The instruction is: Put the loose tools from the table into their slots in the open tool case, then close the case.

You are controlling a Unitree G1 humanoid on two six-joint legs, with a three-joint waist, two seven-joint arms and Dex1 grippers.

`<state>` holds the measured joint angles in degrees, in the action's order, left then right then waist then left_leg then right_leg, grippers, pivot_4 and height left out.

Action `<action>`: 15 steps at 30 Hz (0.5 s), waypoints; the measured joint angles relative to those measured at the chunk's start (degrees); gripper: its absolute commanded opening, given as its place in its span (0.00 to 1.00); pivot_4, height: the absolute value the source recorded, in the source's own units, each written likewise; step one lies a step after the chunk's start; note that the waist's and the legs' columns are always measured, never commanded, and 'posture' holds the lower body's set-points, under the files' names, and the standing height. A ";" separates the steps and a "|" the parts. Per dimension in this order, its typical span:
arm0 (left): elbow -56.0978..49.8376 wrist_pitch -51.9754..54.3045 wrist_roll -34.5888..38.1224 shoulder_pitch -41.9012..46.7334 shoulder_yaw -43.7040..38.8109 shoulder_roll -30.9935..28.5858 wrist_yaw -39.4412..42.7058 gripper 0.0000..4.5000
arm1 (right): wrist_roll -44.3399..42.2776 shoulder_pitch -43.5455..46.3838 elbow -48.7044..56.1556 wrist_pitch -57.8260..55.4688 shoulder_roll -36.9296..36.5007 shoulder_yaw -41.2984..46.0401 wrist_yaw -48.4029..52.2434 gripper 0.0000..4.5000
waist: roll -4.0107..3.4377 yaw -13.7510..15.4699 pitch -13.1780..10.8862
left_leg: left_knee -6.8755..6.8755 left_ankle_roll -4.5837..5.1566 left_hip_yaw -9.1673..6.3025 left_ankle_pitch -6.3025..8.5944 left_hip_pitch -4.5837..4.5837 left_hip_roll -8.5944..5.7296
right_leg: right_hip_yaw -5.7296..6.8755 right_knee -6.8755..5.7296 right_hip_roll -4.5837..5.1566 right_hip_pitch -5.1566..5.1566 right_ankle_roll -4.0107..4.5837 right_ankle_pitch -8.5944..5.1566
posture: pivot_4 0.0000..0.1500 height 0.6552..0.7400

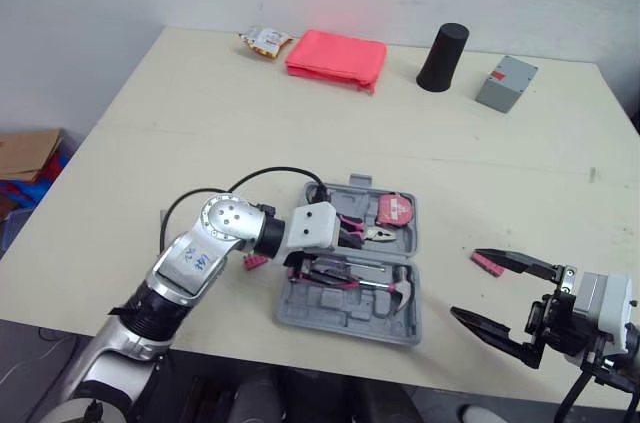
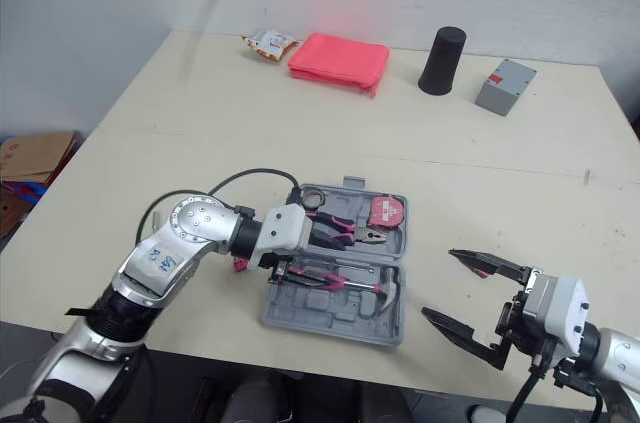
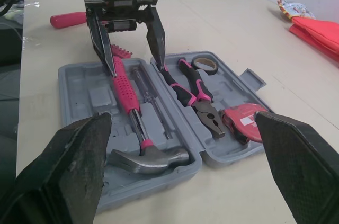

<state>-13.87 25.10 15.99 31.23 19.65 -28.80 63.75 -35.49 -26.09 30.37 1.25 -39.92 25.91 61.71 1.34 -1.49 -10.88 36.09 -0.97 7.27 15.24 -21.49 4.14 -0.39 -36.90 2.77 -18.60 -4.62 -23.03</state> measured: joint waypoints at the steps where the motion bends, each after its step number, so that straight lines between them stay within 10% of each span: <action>1: 0.45 0.06 0.93 -0.61 -0.81 0.94 -0.12 0.26 | 0.15 0.09 -0.34 0.14 0.11 -0.02 0.13 1.00 | 0.00 0.00 0.00 | 0.01 0.02 0.00 0.01 0.02 0.00 | 0.00 0.00 0.01 0.01 0.00 0.00 | 1.00 1.00; 4: 4.28 -2.02 1.66 -2.84 -1.77 2.21 -0.71 0.02 | 1.09 0.63 -2.00 1.62 0.62 -0.65 1.01 1.00 | 0.00 0.00 0.00 | 0.00 -0.01 -0.02 -0.01 0.04 0.00 | 0.01 -0.05 -0.04 -0.01 0.00 0.00 | 1.00 1.00; 15: 8.24 -7.05 -4.26 -7.51 1.90 3.77 -4.20 0.02 | 2.15 -1.07 -3.90 3.98 1.68 -0.69 2.85 1.00 | 0.00 -0.01 0.00 | -0.03 -0.01 -0.02 0.00 0.04 0.02 | 0.01 -0.03 -0.04 0.00 0.00 0.00 | 1.00 1.00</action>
<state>-5.63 18.05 11.73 23.72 21.55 -25.03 59.55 -33.35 -27.16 26.47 5.23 -38.25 25.23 64.56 1.34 -1.50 -10.88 36.06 -0.99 7.25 15.24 -21.45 4.16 -0.38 -36.93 2.73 -18.61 -4.62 -23.03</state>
